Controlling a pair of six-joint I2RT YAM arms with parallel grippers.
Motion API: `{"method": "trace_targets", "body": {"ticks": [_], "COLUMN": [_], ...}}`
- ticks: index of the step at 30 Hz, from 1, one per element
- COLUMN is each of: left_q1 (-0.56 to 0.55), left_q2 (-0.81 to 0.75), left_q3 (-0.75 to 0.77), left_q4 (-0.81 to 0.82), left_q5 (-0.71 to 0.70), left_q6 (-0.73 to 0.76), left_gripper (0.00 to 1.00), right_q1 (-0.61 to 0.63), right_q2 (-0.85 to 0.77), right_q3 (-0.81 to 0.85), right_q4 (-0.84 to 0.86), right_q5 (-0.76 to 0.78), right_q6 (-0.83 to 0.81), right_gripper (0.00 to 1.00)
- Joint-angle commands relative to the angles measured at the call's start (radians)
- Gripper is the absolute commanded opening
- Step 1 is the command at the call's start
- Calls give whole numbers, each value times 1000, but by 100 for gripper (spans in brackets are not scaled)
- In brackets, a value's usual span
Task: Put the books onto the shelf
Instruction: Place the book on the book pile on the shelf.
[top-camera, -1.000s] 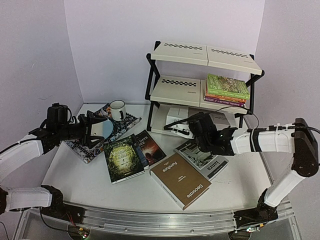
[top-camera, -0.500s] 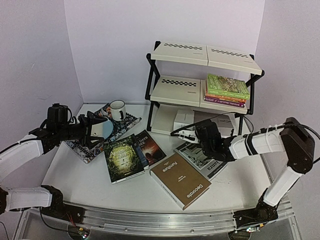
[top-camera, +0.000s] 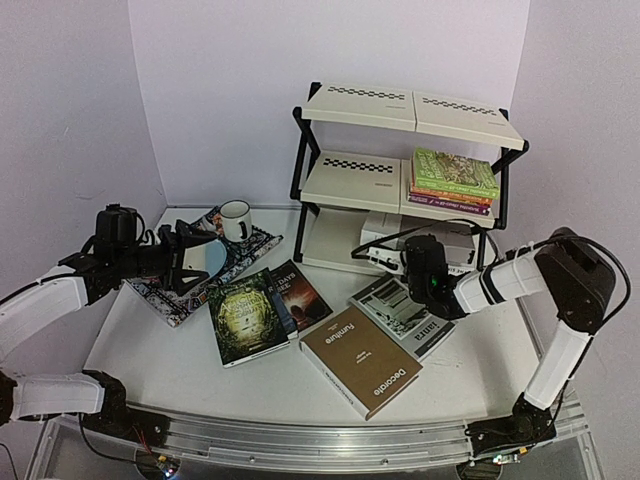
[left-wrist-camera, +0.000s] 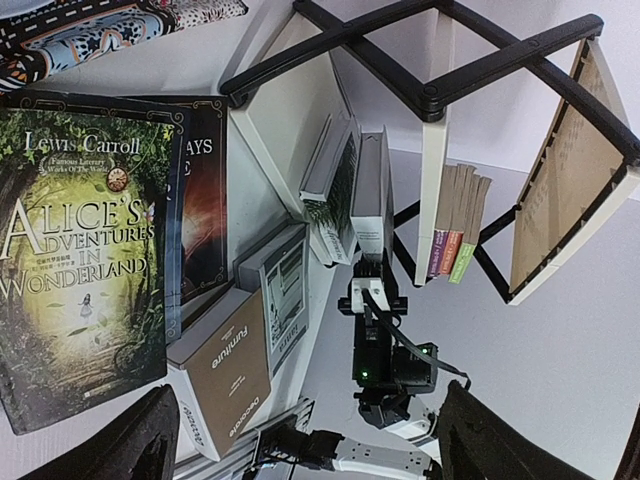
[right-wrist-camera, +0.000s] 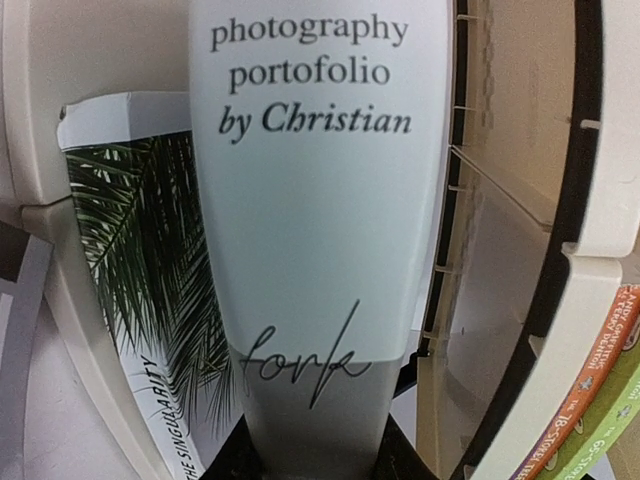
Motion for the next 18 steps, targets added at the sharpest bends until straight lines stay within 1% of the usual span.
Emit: {"method": "trace_targets", "body": {"ticks": [1,7,15,18], "left_q1": [2,4,4,4], "left_q2": [2,33,96,128], "left_q3": [39,52,84,106], "left_q4": [8,8,8,10], "left_q5": [14,27,44,63], "left_q6": [31,51,75,88], "left_gripper": [91,91,91,91], "right_q1": [-22,-78,-143,-173], "right_q2": [58,100,101,103], "right_q3": [-5,-26,-43,-70], "right_q4": [230,342,347,351], "right_q5": [17,-56,-152,-217], "right_q6": [-73,-84,-39,-25], "right_gripper": [26,26,27,29]}}
